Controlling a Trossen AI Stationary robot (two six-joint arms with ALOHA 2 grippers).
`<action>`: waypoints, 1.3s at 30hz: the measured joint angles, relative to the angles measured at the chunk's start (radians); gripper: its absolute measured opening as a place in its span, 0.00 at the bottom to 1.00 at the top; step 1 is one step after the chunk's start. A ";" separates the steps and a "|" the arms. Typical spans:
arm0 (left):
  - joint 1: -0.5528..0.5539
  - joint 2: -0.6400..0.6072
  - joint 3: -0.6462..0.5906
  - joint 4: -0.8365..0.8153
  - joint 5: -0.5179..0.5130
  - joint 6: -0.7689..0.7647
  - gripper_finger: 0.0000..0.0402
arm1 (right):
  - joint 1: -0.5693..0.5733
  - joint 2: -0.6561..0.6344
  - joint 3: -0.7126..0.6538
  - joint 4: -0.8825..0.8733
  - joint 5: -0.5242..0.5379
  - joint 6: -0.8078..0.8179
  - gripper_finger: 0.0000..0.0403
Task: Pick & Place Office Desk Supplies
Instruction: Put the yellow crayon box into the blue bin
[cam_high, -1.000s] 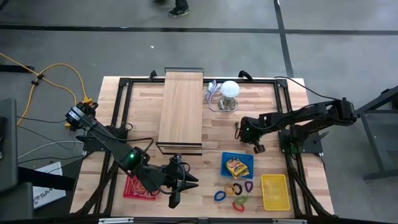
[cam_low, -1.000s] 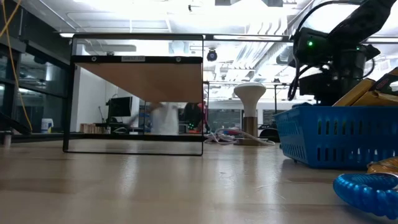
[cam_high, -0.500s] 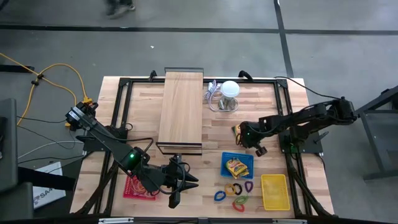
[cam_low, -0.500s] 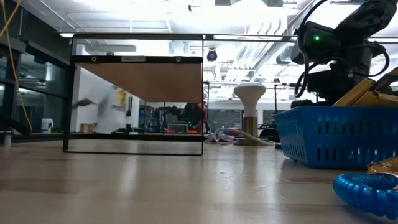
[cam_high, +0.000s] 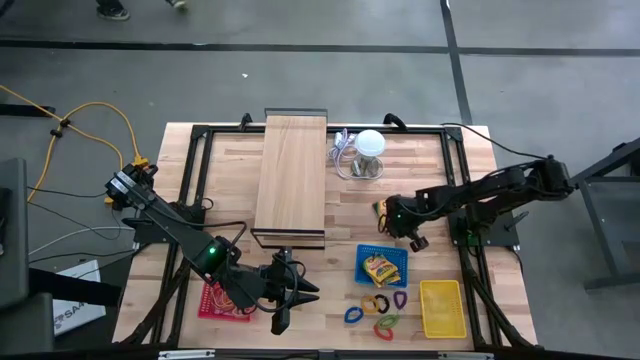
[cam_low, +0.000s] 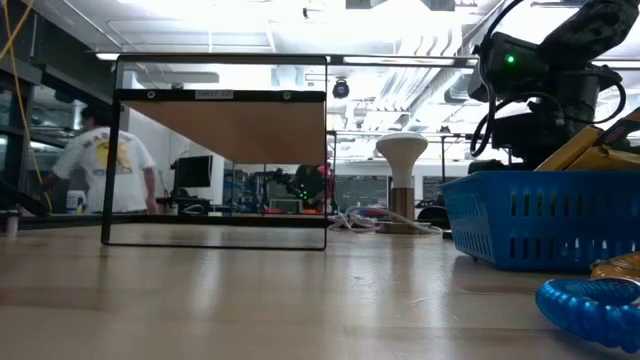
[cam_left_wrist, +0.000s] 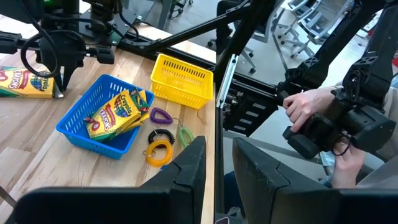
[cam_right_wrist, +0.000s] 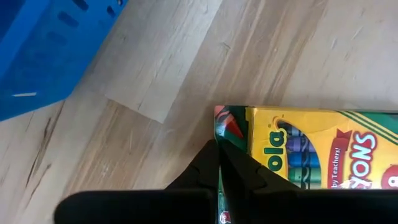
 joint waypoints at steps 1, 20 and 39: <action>0.000 0.000 0.000 0.000 0.000 0.000 0.19 | 0.000 0.001 0.006 -0.006 0.002 0.000 0.01; 0.000 0.000 0.000 0.000 0.000 0.000 0.19 | 0.007 0.000 0.081 -0.014 0.053 -0.031 0.01; 0.000 0.000 0.000 0.000 0.000 0.000 0.19 | 0.072 -0.124 0.083 0.024 0.187 -0.038 0.01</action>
